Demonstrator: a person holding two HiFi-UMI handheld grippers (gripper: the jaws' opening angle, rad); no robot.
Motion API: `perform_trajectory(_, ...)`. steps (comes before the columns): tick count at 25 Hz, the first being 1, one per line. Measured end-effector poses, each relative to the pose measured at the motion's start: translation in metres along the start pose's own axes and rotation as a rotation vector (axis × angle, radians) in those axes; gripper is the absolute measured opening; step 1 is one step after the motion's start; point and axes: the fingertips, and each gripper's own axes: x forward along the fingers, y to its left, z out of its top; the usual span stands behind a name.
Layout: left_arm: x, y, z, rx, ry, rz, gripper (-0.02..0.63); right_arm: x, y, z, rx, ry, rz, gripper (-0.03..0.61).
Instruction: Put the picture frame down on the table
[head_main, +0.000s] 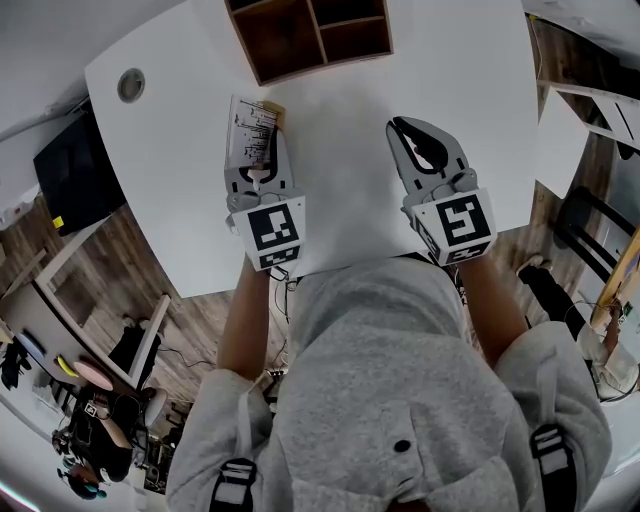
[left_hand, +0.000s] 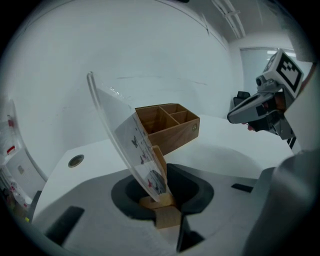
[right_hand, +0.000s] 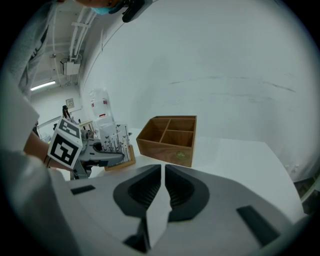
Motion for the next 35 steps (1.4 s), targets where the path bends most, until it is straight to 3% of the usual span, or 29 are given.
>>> perform_trajectory(4,0.000,-0.007,-0.007,0.058,0.016,-0.013,0.086,0.000,0.000,0.001,0.000,-0.001,-0.001,0.043)
perform_trajectory(10,0.006,-0.015,-0.026,0.011,0.070,-0.051,0.086,0.001,-0.001,0.002,-0.008,0.001,0.000,0.043)
perform_trajectory(18,0.010,-0.020,-0.027,0.036,0.043,-0.039,0.089,-0.003,-0.002,0.002,-0.026,0.002,-0.005,0.043)
perform_trajectory(23,0.010,-0.021,-0.023,0.009,0.027,-0.068,0.101,-0.005,0.000,0.003,-0.036,-0.004,-0.001,0.043)
perform_trajectory(28,0.011,-0.025,-0.025,-0.097,0.039,-0.119,0.198,-0.008,-0.002,0.006,-0.041,-0.008,-0.005,0.043)
perform_trajectory(35,0.004,-0.031,-0.026,-0.128,0.044,-0.142,0.276,-0.018,0.001,0.012,-0.053,-0.036,-0.008,0.043)
